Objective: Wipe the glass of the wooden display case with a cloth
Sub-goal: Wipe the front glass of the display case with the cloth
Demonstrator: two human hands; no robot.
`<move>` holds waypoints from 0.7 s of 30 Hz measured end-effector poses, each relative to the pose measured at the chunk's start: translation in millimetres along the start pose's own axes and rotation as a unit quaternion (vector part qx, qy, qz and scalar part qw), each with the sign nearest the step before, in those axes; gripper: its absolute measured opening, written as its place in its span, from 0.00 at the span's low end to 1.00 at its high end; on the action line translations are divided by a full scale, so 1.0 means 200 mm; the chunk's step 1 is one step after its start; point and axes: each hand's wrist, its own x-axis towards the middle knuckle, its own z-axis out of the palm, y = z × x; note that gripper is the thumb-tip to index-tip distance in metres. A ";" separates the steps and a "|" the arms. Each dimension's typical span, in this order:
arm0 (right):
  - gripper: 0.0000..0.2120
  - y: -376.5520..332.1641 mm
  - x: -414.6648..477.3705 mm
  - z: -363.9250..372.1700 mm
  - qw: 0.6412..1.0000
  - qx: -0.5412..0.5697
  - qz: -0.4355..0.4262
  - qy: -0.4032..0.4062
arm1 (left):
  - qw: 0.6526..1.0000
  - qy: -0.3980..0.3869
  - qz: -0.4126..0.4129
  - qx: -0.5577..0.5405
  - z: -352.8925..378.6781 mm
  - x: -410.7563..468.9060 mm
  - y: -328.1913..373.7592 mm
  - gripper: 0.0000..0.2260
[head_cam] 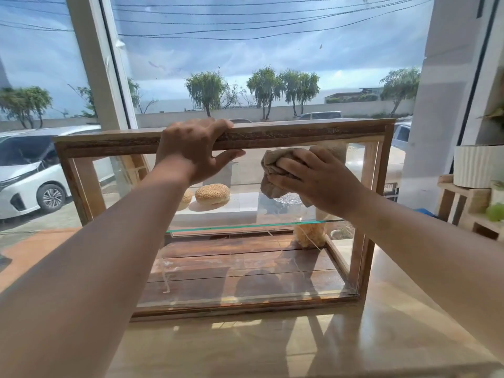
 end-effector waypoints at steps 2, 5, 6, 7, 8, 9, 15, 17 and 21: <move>0.21 0.08 -0.09 0.00 1.000 -0.007 0.003 0.002 | 1.000 0.005 0.002 -0.001 0.01 0.00 0.00 0.26; 0.15 0.22 -0.29 -0.03 0.999 -0.005 0.035 0.001 | 1.000 0.005 -0.001 -0.006 0.00 0.00 0.00 0.27; 0.15 0.27 -0.35 -0.05 0.999 -0.006 0.038 -0.013 | 1.000 0.005 -0.001 -0.005 0.00 0.00 0.00 0.27; 0.15 0.31 -0.40 -0.06 0.999 -0.005 0.044 -0.027 | 1.000 0.004 -0.001 -0.005 0.00 0.00 0.00 0.27; 0.14 0.32 -0.44 -0.08 0.998 -0.003 0.057 -0.038 | 1.000 0.002 0.000 -0.004 -0.01 0.00 0.00 0.27; 0.14 0.32 -0.47 -0.09 0.996 -0.002 0.080 -0.045 | 1.000 0.001 0.001 -0.004 -0.01 0.00 0.00 0.26; 0.17 0.05 -0.48 -0.07 0.947 0.043 0.315 -0.054 | 1.000 -0.019 -0.018 -0.010 -0.02 0.00 0.01 0.25; 0.20 -0.06 -0.50 -0.05 0.924 0.069 0.369 -0.065 | 0.999 -0.026 -0.020 -0.008 -0.02 0.00 0.02 0.25; 0.20 -0.18 -0.48 -0.03 0.897 0.086 0.430 -0.049 | 0.999 -0.043 -0.027 0.001 -0.04 0.00 0.03 0.26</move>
